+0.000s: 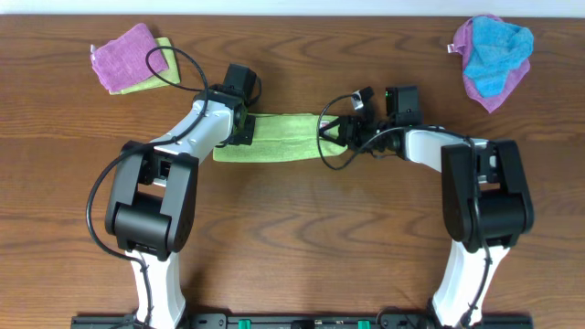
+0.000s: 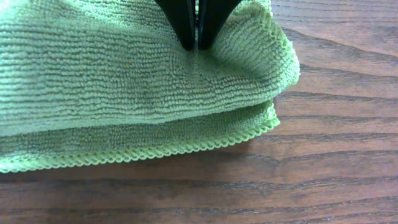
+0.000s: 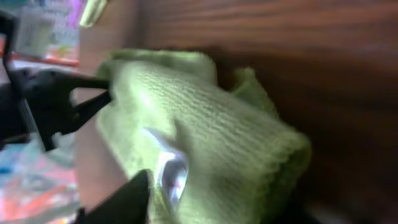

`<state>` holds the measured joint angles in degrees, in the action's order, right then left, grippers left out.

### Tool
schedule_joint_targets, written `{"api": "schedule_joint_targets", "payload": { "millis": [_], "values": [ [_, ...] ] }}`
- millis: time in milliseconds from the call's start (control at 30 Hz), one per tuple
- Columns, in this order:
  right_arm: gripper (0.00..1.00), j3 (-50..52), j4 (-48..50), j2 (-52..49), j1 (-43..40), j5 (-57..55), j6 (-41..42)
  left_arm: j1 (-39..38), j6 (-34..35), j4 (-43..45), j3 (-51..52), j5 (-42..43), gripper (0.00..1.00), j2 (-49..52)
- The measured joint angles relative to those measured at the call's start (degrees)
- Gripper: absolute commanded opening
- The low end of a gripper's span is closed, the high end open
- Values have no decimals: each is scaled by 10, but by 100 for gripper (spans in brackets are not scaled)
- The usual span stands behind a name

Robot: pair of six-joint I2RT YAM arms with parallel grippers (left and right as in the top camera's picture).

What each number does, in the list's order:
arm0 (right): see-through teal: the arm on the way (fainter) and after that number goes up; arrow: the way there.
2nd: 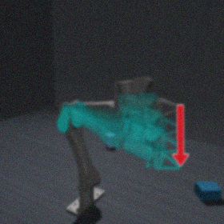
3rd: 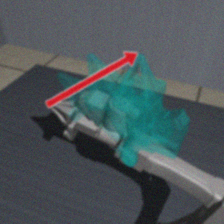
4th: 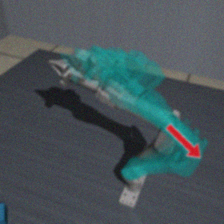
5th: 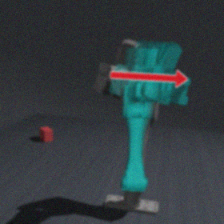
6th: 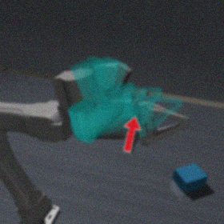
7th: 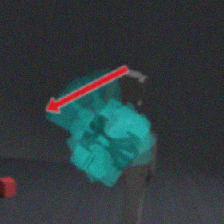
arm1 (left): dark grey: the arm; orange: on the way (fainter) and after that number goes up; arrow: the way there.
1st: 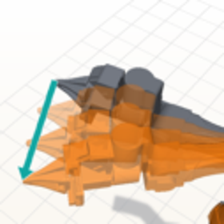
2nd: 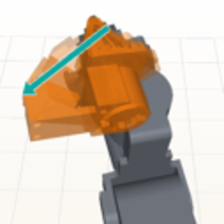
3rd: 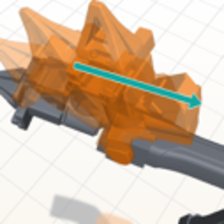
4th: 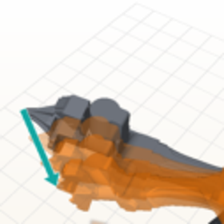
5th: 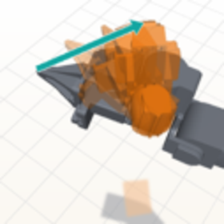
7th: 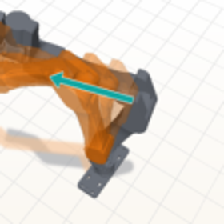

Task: Fold the cloth
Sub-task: 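Grasp the strip's right end with the right gripper and fold it left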

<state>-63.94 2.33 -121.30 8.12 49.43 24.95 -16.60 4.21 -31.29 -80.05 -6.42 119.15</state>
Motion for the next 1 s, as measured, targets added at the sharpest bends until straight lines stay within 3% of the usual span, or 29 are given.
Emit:
{"api": "schedule_joint_targets", "payload": {
  "millis": [67,267,433,700,1000],
  "values": [
    [1,1,15,-8,0,-21,9,0,0,0,0,0,6,0],
    [1,7,81,-14,0,-31,48,0,0,0,0,0,6,0],
    [2,5,166,-14,0,23,101,0,2,0,0,0,6,0],
    [2,-10,171,-7,15,61,132,0,18,1,0,5,6,0],
    [1,-19,173,-5,100,48,136,4,35,2,0,20,6,0]
  ]
}}
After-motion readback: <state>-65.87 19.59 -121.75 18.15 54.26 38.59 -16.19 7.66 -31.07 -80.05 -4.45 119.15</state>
